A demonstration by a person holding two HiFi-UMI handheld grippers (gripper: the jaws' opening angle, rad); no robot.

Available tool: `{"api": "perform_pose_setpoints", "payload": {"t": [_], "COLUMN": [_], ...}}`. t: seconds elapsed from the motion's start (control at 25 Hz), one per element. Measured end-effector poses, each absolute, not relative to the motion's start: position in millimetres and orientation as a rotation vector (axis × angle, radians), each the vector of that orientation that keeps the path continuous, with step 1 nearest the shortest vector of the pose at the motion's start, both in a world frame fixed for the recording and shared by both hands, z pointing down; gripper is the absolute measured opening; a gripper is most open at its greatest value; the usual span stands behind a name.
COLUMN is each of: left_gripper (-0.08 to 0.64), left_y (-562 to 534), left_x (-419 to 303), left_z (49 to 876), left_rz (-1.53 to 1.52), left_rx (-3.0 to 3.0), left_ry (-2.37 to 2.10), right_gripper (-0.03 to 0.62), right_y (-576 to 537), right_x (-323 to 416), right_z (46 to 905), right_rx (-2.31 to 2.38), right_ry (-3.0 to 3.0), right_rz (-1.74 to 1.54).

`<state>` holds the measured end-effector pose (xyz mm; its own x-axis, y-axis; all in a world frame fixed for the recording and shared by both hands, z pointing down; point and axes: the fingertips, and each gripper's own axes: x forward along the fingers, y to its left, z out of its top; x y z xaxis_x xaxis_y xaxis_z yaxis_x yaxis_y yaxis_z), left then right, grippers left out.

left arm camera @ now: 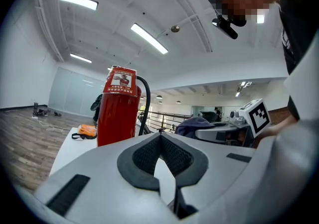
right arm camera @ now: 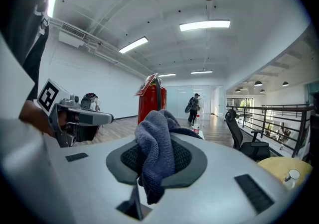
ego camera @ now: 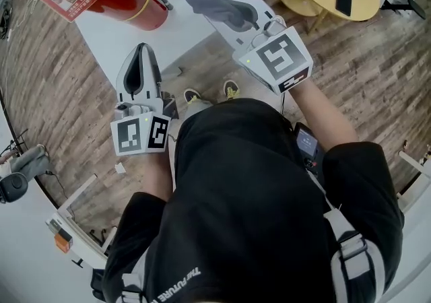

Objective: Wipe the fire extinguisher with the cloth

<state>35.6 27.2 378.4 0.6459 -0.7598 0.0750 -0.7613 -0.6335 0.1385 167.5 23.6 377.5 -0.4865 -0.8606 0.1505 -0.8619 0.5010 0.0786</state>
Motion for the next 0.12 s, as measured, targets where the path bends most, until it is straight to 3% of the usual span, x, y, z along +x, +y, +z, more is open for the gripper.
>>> {"api": "perform_pose_setpoints", "payload": {"t": [0.12], "left_gripper": [0.023], "left_y": [30.7], "left_x": [36.2], "left_z": [379.9], "left_rz": [0.018], "left_rx": [2.697], "left_ry": [-1.275], "right_gripper": [0.072], "right_y": [25.6], "right_x": [168.0], "right_z": [375.9], "right_rx": [1.478], "right_ry": [-2.572], "right_rz": [-0.014]}}
